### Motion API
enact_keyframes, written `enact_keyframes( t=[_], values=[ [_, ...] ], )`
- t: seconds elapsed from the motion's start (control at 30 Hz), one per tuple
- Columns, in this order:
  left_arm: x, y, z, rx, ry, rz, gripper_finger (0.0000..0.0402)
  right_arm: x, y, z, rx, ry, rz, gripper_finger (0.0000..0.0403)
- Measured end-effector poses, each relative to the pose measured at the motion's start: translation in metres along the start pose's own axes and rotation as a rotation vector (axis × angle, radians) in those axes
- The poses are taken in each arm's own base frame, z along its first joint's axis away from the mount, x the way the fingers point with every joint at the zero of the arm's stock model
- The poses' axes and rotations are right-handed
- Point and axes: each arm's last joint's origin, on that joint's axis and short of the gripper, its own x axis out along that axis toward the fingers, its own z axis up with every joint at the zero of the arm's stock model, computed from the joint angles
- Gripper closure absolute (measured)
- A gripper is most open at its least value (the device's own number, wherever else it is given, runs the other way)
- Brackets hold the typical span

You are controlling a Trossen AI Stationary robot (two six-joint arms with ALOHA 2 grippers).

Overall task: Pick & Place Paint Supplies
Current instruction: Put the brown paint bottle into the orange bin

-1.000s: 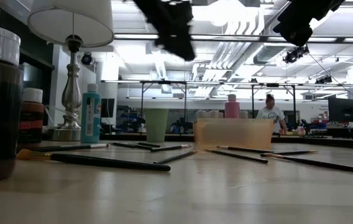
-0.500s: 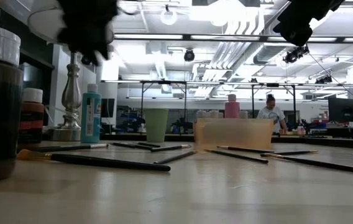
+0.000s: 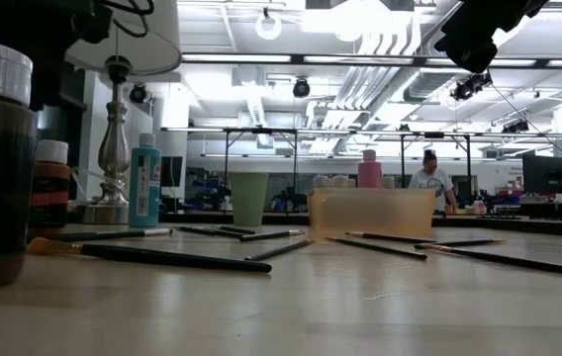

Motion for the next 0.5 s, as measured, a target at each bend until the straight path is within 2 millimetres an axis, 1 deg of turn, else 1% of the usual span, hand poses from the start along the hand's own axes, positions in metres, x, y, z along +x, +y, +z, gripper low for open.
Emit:
enact_keyframes(
  t=[0.1, 0.23, 0.37, 0.5],
  values=[
    [0.0, -0.002, -0.005, 0.07, 0.005, 0.011, 0.019, 0.0, 0.0, 0.0, 0.0, 0.0, 0.0, 0.029],
    [0.01, -0.007, -0.015, 0.137, 0.015, 0.03, 0.019, 0.0, 0.0, 0.0, 0.0, 0.0, 0.0, 0.029],
    [0.018, -0.008, -0.024, 0.152, 0.016, 0.025, 0.019, 0.0, 0.0, 0.0, 0.0, 0.0, 0.0, 0.029],
    [0.02, -0.01, -0.029, 0.172, -0.014, 0.008, 0.019, 0.0, 0.0, 0.0, 0.0, 0.0, 0.0, 0.029]
  ],
)
